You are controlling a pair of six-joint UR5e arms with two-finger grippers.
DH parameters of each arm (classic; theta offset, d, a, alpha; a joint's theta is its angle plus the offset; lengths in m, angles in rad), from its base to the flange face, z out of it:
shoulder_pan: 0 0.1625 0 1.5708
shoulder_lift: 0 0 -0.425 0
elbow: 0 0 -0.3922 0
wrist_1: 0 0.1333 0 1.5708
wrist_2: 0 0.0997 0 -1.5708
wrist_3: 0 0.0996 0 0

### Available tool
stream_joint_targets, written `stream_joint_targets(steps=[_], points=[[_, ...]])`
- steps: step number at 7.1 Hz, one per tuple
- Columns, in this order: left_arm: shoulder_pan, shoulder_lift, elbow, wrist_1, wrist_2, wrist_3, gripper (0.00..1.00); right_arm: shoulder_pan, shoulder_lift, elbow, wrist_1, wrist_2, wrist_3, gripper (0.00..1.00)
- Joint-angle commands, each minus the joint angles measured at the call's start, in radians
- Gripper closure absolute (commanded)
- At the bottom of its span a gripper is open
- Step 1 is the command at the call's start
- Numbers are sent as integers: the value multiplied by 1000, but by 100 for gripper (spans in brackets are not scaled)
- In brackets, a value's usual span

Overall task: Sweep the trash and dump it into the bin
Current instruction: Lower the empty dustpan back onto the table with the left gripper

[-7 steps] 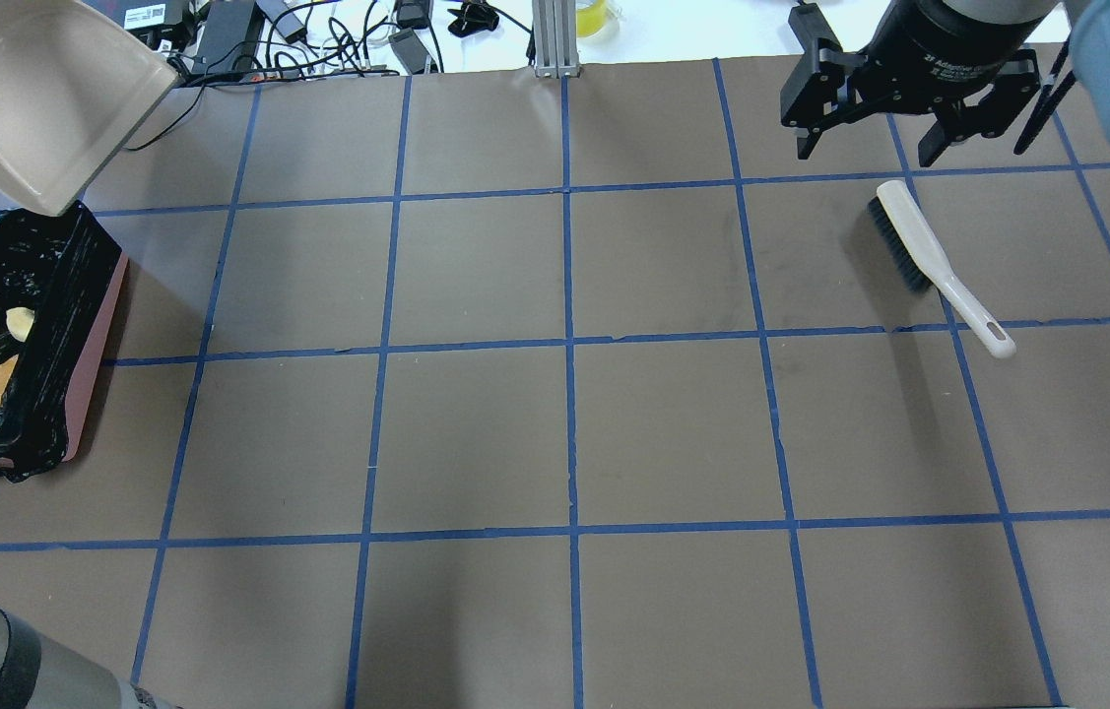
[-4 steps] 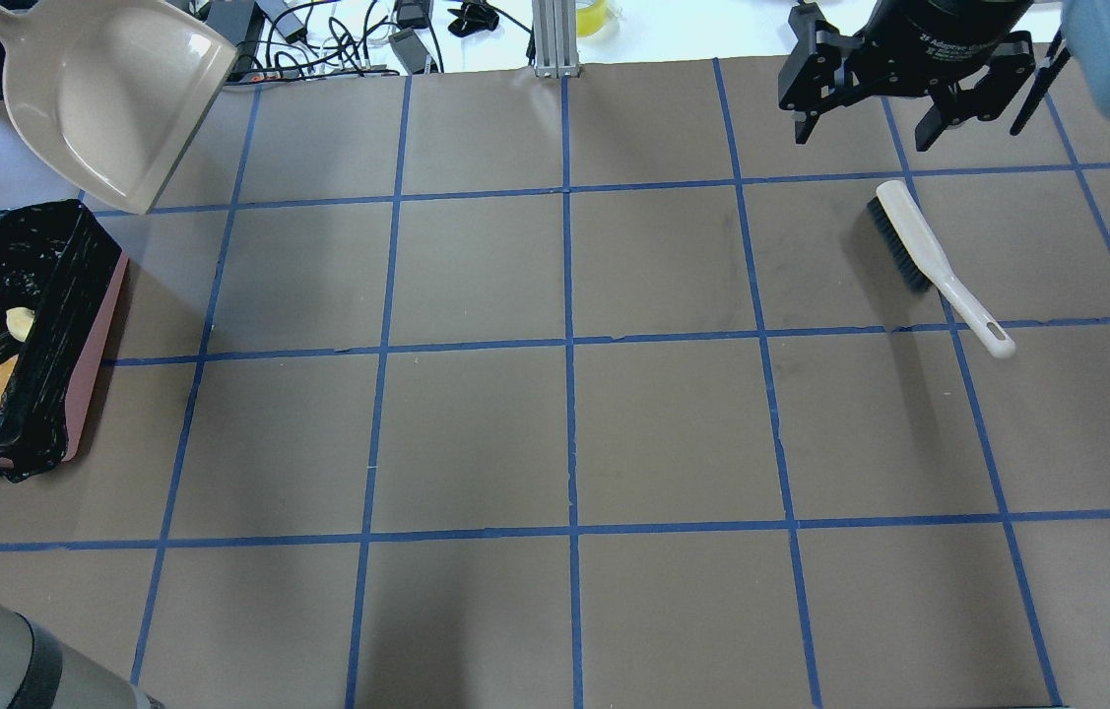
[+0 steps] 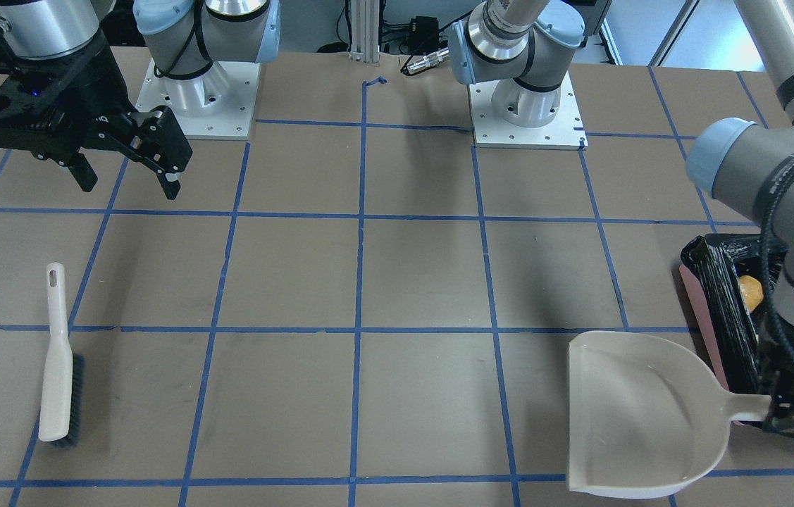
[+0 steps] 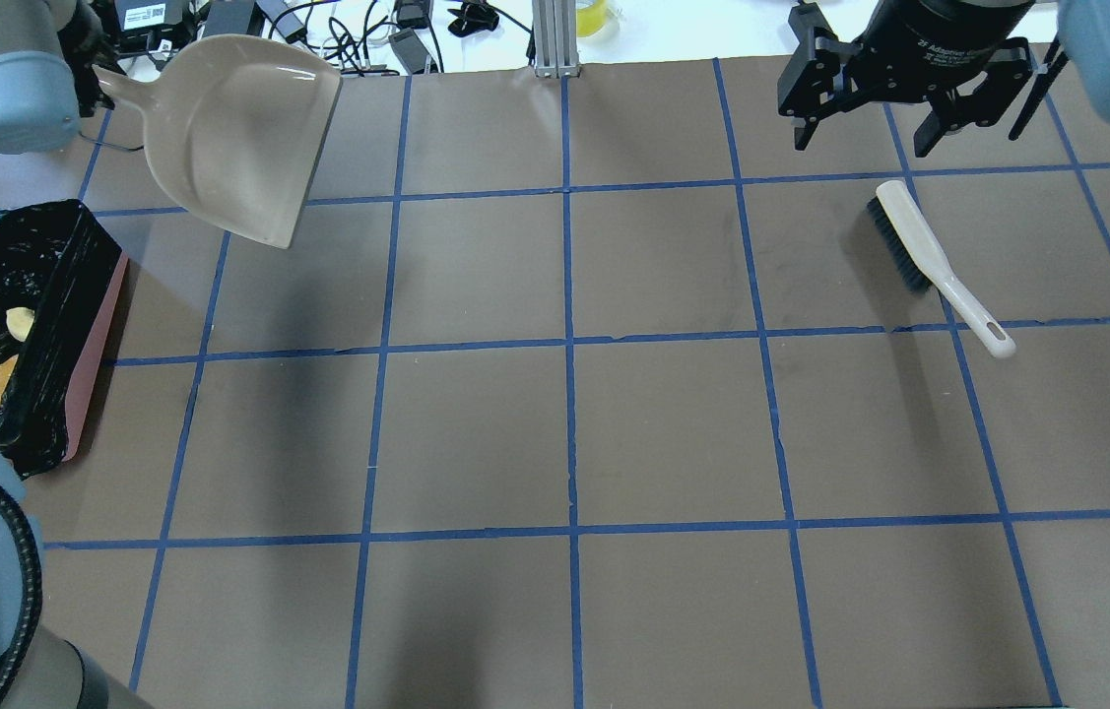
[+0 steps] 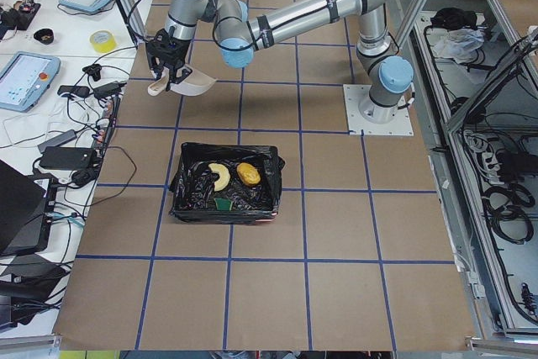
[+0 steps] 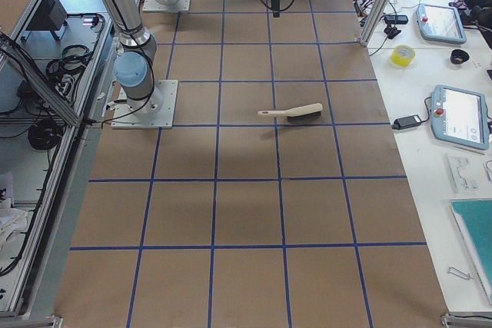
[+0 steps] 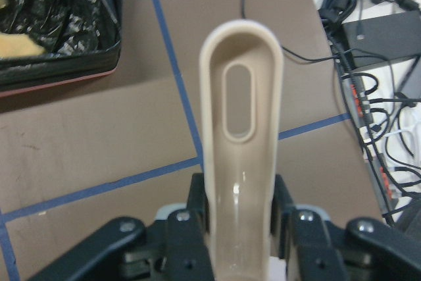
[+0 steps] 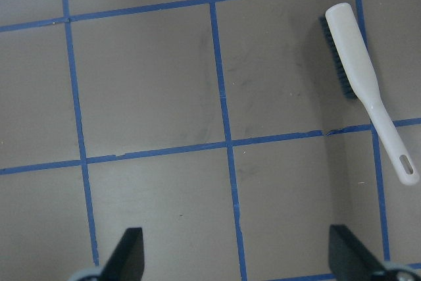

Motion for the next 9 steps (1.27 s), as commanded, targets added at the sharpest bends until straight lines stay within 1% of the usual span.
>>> stream_joint_targets(steps=[1,2,3,4,9], points=[[-59,-45,1,-113,0,-187,100,0,1,0,7,-2,-1,0],[-77,-76,1,-130,-3,-249,100,0,1,0,7,-3,-1,0],[-80,-105,3,-129,-55,-278,100,0,-1,0,7,-3,-1,0],[-80,-143,4,-126,-86,-335,100,0,-1,0,7,-3,-1,0],[-87,-203,1,-107,-84,-346,100,0,-4,0,8,-2,-7,0]])
